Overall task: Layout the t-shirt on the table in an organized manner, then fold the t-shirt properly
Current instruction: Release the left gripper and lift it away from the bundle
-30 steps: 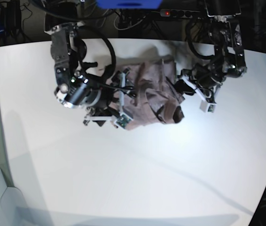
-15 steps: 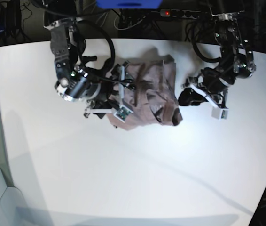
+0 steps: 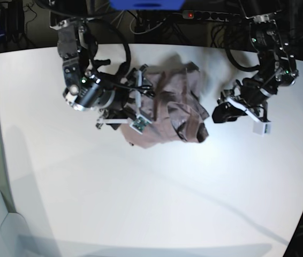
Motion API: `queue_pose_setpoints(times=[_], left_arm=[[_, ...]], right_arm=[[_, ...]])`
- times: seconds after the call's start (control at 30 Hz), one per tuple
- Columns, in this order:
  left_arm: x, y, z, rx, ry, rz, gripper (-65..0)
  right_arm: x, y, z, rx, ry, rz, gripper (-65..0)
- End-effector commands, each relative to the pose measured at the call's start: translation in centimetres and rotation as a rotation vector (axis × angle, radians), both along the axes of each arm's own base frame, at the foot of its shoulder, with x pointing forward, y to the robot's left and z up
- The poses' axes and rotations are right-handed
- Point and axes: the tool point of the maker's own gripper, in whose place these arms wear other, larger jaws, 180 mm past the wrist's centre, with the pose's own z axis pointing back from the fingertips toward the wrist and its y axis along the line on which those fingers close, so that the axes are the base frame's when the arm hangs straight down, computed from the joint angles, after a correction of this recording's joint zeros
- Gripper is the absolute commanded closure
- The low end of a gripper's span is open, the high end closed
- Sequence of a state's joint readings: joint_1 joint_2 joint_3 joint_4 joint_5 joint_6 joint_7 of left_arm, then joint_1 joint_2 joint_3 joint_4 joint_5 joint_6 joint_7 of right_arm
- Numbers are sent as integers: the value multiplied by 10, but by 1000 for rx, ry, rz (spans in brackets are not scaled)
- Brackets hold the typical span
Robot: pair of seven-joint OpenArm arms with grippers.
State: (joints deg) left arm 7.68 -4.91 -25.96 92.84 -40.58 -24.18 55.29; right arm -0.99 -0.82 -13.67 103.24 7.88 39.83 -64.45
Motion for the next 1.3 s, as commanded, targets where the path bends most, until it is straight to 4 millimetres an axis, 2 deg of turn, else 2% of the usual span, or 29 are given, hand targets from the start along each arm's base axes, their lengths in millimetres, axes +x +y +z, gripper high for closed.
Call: queue_pose_setpoints(times=[0.0,0.13,0.2,0.27,0.4,0.57,0.73,0.8,0.93,1.03,1.13,1.27], left_arm=[[7,4,13,-10,-49,11,-265],[0,39,14,10,-47,112,-371],[-2,60,14,37,-45,145,-416],[-4,72,13,65,-36,145,-437],[-8,76,14,113,-63,64,-437],[-10,74,15,123,-73,46,-437],[-15,74,11,124,-57,44,-437],[-18,74,9,126,-50,41,-437],[-19,75,9,129,-48,41,-437],[-18,76,9,131,-49,40,-437],[-17,75,10,129,-52,41,-437],[-15,75,13,121,-64,39,-437]], right_arm=[[7,7,12,34,-41,8,-425],[7,6,14,32,-45,7,-425],[9,5,22,34,-70,6,-425],[6,6,32,42,-101,8,-425],[4,9,40,54,-123,12,-426],[-4,23,25,61,-73,53,-426],[5,48,11,102,-31,94,-423],[2,62,9,112,-17,126,-410],[-20,90,-1,107,22,228,-340],[-43,109,-7,94,46,319,-319],[-60,119,-12,90,66,369,-318],[-66,122,-10,84,60,395,-318]])
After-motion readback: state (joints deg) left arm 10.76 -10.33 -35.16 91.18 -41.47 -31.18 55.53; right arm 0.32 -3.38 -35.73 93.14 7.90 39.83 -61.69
